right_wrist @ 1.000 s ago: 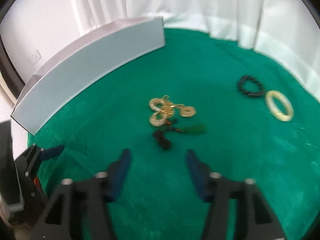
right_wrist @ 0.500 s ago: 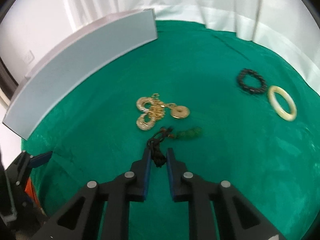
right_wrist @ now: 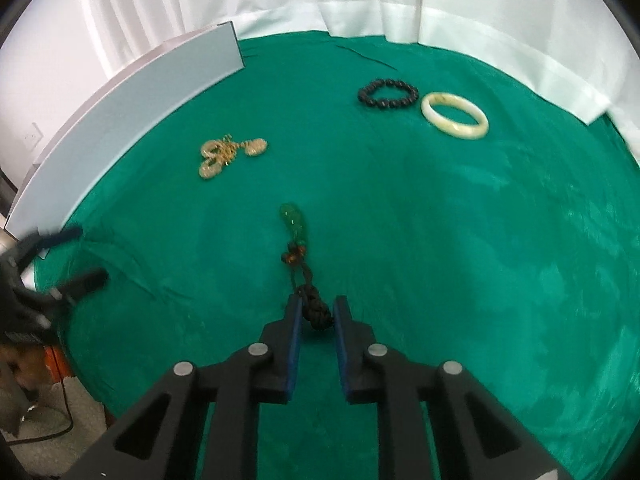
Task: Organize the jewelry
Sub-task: 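Close the right tool on the green jade pendant cord while the left tool grasps the gold earrings, then carry pendant and earrings into the white box and open both tools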
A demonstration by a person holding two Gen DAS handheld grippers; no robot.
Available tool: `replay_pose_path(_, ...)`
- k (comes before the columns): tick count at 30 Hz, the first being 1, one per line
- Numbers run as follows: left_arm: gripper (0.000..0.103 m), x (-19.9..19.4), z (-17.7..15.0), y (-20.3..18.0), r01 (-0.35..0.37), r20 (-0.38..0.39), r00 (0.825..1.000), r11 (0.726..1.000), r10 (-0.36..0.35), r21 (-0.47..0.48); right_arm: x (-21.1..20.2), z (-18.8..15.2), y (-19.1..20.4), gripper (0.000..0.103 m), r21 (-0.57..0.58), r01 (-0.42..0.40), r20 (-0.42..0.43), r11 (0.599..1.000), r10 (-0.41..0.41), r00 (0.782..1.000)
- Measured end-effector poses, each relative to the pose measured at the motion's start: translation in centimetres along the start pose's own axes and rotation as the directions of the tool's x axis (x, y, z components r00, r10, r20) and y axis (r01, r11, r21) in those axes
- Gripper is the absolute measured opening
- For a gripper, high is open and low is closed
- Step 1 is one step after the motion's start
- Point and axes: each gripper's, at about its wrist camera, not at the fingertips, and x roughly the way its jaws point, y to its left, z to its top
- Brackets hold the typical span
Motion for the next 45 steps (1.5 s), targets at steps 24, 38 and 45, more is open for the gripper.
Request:
replay_pose_path(24, 0.014, 12.2, 11.5, -3.2, 0.227, -0.212, 0.965, 0.902, -0.157, 0.366, -4.6, -3.0, -3.0, 0.044, 0.180, -0.109, 0.158, 0.978, 0.081, 0.984)
replay_pose_path(38, 0.003, 7.1, 12.6, 2.8, 0.365, -0.107, 0.923, 0.929, -0.369, -0.057, -4.6, -3.0, -4.2, 0.044, 0.223, -0.105, 0.174, 0.969, 0.067, 0.983)
replay_pose_path(45, 0.003, 3.1, 12.4, 4.4, 0.392, -0.017, 0.917, 0.908, -0.399, -0.147, -3.9, -0.6, -3.0, 0.044, 0.102, -0.120, 0.146, 0.988, 0.104, 0.984)
